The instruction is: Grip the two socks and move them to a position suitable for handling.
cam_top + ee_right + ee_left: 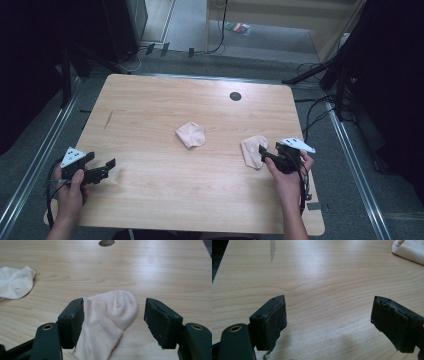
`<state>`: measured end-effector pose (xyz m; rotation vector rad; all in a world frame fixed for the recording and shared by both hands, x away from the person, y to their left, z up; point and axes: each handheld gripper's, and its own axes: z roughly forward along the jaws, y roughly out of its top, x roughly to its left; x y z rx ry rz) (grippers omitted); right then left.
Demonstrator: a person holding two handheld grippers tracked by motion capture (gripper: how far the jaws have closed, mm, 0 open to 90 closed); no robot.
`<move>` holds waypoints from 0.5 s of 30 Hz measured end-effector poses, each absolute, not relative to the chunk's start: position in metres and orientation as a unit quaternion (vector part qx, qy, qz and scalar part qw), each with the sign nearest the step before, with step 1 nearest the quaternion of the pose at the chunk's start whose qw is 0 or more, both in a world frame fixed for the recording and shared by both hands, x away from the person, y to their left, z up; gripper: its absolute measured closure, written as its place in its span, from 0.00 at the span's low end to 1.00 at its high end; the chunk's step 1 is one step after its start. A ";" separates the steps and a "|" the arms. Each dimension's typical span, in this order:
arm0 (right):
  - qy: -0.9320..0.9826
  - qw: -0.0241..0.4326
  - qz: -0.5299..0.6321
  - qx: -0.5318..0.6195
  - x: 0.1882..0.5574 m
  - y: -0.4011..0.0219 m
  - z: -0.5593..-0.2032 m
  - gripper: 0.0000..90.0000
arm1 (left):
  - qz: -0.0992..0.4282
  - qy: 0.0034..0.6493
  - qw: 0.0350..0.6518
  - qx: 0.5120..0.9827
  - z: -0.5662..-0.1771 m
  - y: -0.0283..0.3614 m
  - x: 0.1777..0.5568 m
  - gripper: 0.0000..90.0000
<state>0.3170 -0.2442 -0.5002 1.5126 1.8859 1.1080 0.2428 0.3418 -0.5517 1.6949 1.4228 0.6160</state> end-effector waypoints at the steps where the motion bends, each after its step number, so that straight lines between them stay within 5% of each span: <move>1: 0.693 0.237 0.400 0.551 0.321 -0.241 -0.500 0.37 | 0.245 0.565 0.412 0.672 -0.552 0.342 0.243 0.15; 15: 0.736 0.214 0.343 0.542 0.342 -0.229 -0.541 0.37 | 0.245 0.565 0.408 0.675 -0.552 0.341 0.243 0.15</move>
